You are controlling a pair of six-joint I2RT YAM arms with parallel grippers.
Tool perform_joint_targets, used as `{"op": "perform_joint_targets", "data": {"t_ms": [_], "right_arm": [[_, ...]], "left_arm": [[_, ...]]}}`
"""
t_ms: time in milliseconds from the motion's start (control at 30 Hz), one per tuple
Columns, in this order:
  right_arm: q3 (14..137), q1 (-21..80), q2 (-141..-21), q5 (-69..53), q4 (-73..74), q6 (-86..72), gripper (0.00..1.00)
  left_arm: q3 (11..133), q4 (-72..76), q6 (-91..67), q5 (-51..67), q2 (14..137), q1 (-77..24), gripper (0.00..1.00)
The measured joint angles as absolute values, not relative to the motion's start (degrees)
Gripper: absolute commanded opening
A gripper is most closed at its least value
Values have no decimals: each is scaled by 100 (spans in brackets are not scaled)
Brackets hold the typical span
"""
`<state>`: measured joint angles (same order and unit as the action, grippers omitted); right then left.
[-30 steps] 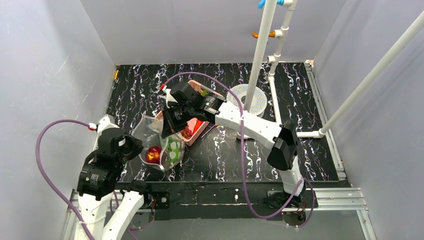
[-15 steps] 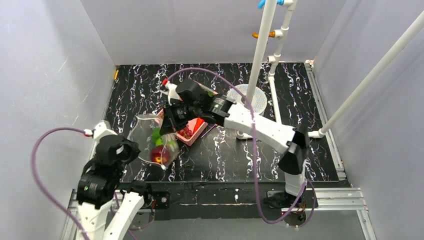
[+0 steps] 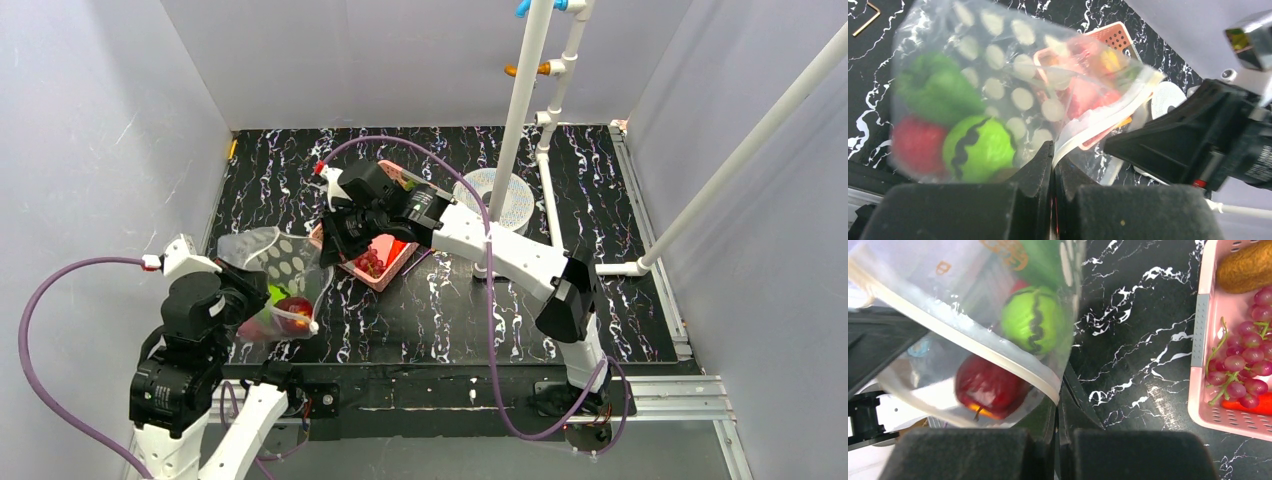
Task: Place the food in the zip-top bag and seal the zipper
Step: Adjust the zipper food storage bag at the center of the board, then adjust the fake fruit in the zipper food storage bag.
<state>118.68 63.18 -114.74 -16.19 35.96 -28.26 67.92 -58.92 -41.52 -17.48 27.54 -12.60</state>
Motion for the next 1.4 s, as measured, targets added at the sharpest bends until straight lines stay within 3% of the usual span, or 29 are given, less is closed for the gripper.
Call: {"op": "perform_joint_targets", "data": {"t_ms": [567,600,833,933,1033,1233,1400], "right_arm": [[12038,6335,-11357,-1693,3600,-2714,2],[12020,6335,-11331,-1705,3582,-2711,6],[11894,6335,-11231,-1664,3691,-2591,73],[11600,6335,-11067,-1404,3750,-2372,91],[10782,6342,-10517,-1077,3743,-2124,96],[8373,6675,-8508,-661,2942,-1671,95],[7418,7426,-7984,-449,2189,-1443,86]], "left_arm": [[6222,-5886,-4127,-1860,2824,-1260,0],[6220,-5885,-4144,-1856,2862,-1260,0],[5905,-5878,-4483,-1800,2789,-1260,0],[5775,-5877,-4698,-1789,2680,-1260,0],[5712,-5850,-4876,-1758,2642,-1260,0],[5690,-5692,-5010,-1736,2677,-1260,0],[5690,-5616,-5014,-1734,2736,-1260,0]]}}
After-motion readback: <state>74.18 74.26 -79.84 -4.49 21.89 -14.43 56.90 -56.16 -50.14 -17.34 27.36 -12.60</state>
